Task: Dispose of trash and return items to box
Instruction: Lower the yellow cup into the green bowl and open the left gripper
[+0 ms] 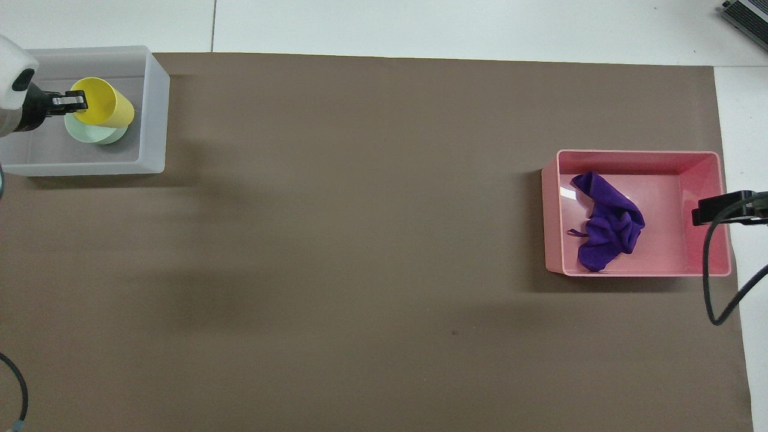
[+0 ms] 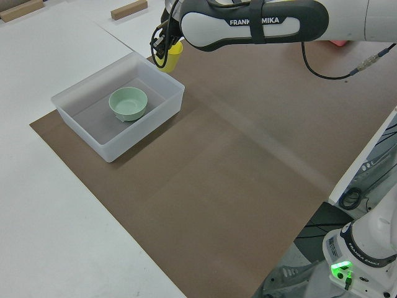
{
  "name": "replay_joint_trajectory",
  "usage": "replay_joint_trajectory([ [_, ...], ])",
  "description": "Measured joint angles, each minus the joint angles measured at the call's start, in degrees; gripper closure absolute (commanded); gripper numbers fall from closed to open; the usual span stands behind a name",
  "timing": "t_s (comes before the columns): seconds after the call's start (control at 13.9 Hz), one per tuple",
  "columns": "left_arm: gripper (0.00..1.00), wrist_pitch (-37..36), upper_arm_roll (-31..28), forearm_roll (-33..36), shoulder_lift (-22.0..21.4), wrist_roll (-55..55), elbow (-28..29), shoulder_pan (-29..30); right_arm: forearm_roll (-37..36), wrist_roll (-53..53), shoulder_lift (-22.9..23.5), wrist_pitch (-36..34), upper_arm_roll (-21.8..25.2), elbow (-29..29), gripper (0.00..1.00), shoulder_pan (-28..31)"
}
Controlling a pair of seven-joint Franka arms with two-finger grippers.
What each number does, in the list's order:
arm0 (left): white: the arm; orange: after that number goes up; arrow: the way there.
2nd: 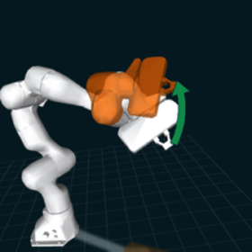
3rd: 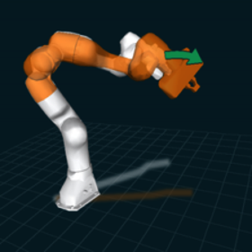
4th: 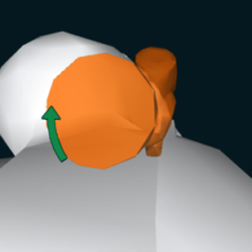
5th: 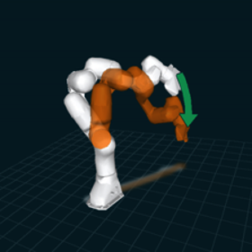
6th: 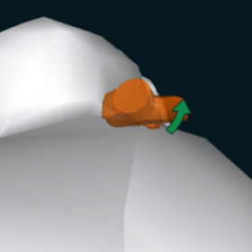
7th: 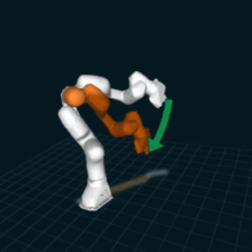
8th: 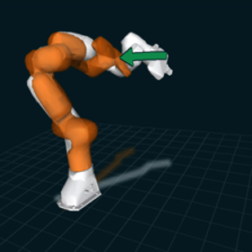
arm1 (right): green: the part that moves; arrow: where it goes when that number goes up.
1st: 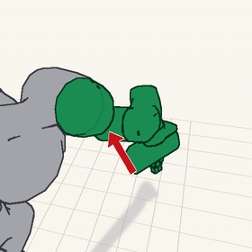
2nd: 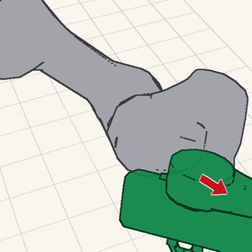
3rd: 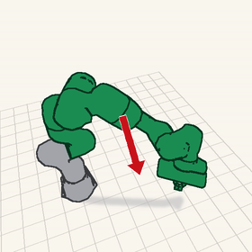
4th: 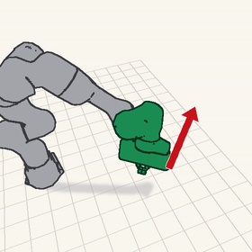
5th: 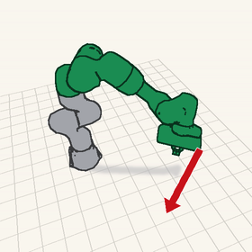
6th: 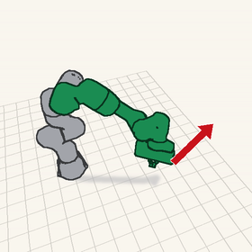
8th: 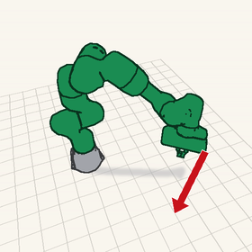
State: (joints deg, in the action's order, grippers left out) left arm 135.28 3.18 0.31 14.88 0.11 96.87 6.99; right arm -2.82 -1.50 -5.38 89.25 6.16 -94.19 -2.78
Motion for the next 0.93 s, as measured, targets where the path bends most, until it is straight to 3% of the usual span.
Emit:
replay_joint_trajectory([
  [0.57,1.0,-1.4,0.1,-2.0,11.3,-8.0,-10.9,6.5,0.3,0.0,0.0,-0.8,0.0,0.8,0.0,0.1],
  [0.93,1.0,-1.6,0.2,-2.3,15.4,-8.9,-12.5,7.7,0.4,0.0,0.0,-1.0,0.0,0.7,0.0,0.1],
])
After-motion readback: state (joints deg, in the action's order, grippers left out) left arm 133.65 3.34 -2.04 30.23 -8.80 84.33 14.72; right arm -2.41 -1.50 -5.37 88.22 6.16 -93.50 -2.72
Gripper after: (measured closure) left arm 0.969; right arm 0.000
